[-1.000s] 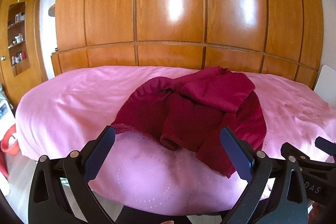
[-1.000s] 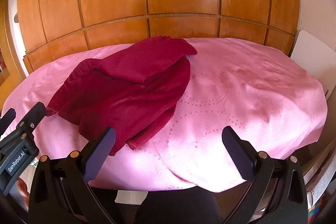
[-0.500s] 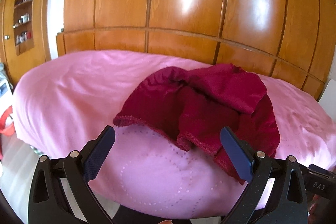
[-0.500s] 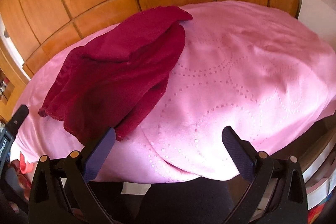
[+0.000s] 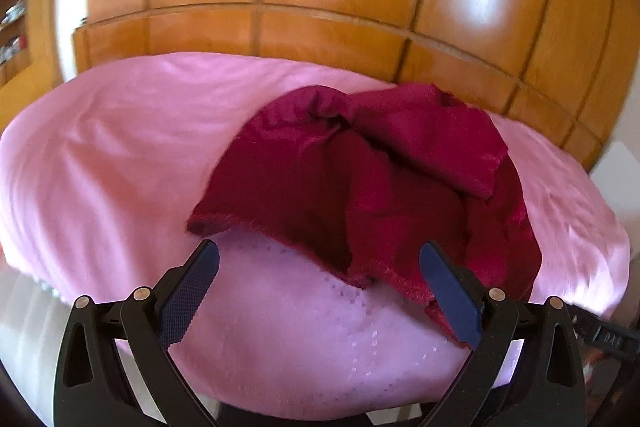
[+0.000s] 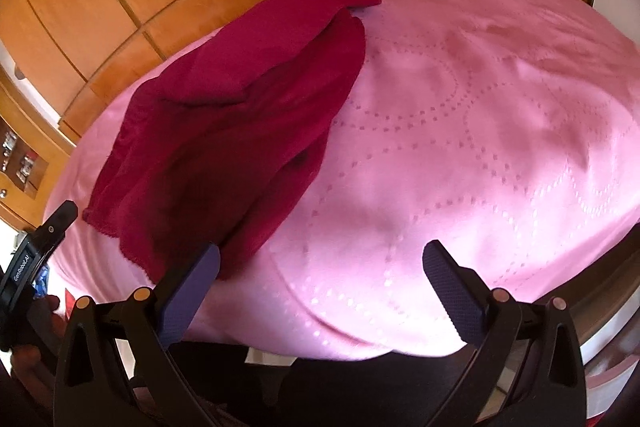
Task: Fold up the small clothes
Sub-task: 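Reach the left tool to the dark red sweater and grasp its hem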
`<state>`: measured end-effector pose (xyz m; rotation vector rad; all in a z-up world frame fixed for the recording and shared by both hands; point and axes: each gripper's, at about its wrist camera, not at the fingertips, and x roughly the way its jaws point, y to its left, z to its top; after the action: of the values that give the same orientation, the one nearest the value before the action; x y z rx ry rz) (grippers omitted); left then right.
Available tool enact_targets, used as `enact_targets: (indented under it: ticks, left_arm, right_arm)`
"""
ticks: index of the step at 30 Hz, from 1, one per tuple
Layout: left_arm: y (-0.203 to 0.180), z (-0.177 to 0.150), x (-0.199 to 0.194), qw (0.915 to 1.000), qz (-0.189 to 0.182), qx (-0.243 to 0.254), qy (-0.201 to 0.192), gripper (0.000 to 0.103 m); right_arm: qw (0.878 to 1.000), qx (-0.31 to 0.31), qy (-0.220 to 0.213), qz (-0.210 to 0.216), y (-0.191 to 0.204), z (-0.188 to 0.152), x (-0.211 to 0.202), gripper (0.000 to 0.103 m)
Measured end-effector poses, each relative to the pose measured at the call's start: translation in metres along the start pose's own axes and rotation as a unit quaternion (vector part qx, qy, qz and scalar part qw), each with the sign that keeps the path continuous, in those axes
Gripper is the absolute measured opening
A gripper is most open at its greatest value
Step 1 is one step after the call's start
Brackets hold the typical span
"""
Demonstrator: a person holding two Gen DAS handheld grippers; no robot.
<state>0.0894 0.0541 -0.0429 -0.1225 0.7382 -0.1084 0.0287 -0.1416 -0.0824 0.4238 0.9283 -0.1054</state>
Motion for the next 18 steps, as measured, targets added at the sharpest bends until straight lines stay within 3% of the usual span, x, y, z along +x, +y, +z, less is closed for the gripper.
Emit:
enact_targets:
  ticks: [4, 6, 8, 13, 18]
  left_arm:
    - [-0.024, 0.032, 0.012, 0.9970, -0.036, 0.069, 0.000, 0.097]
    - [-0.047, 0.056, 0.026, 0.9903, -0.062, 0.124, 0.003, 0.078]
    - [-0.068, 0.075, 0.045, 0.9831, -0.086, 0.161, 0.017, 0.073]
    - [-0.112, 0.112, 0.095, 0.9672, -0.110, 0.226, 0.033, 0.073]
    - [-0.136, 0.132, 0.157, 0.9592, -0.121, 0.243, 0.077, 0.075]
  right_arm:
    - [1.000, -0.014, -0.011, -0.013, -0.001, 0.017, 0.001, 0.101]
    - [1.000, -0.010, -0.018, -0.017, -0.005, 0.028, 0.002, 0.101]
    - [1.000, 0.000, -0.021, -0.017, -0.011, 0.038, 0.004, 0.101]
    - [0.999, 0.019, -0.037, -0.030, -0.026, 0.053, 0.001, 0.101]
    - [0.998, 0.022, -0.038, -0.045, -0.039, 0.057, 0.000, 0.101]
